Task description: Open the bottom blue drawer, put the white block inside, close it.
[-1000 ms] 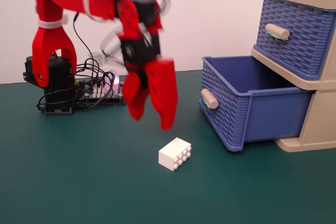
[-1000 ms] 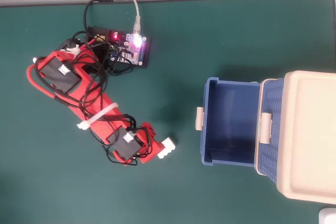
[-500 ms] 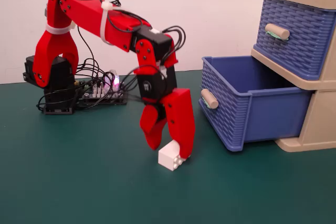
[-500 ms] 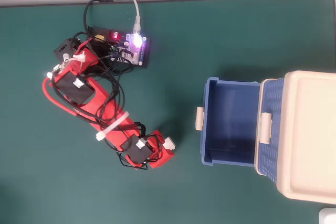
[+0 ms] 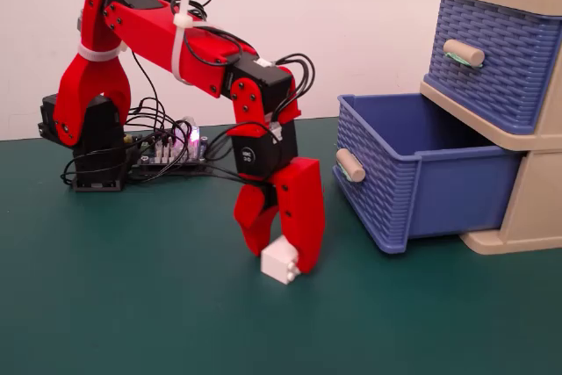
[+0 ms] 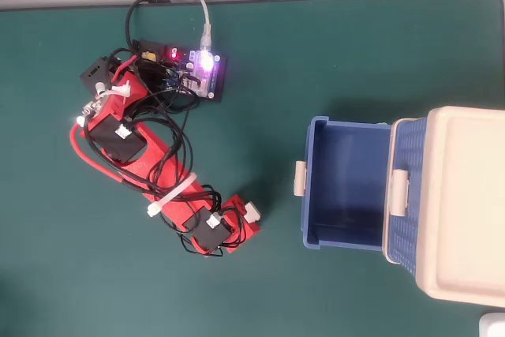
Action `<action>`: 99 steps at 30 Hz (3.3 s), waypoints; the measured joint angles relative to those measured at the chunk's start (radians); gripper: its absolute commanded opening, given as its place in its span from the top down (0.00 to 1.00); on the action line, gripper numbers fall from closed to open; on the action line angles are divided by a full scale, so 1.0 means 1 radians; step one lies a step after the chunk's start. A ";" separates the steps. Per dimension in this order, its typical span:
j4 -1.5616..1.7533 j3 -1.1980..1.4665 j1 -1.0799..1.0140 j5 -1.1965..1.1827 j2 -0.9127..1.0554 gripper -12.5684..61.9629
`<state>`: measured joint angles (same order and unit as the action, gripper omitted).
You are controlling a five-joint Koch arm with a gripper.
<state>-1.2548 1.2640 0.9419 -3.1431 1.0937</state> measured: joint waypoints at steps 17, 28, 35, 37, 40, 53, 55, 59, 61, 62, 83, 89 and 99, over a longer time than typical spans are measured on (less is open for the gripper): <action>-0.575 -0.698 0.187 0.195 0.380 0.94; -0.420 -0.979 0.453 0.330 0.018 0.94; -0.391 -0.980 0.469 0.339 -0.009 0.51; -0.328 -0.980 0.502 0.337 -0.009 0.41; -0.241 -0.985 0.518 0.305 -0.018 0.38; -0.630 -0.980 0.503 0.273 0.216 0.38; -0.663 -0.927 0.474 0.299 0.244 0.38; -0.664 -0.667 0.400 0.436 0.272 0.38; -0.666 -0.558 0.362 0.549 0.273 0.38; -0.663 -0.548 0.347 0.586 0.272 0.38; -0.253 -0.637 0.408 0.620 -0.083 0.37; -0.051 -0.893 0.482 0.546 -0.290 0.37; -0.015 -1.078 0.523 0.538 -0.420 0.37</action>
<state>-1.2701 0.1856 1.4650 -2.6047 0.6734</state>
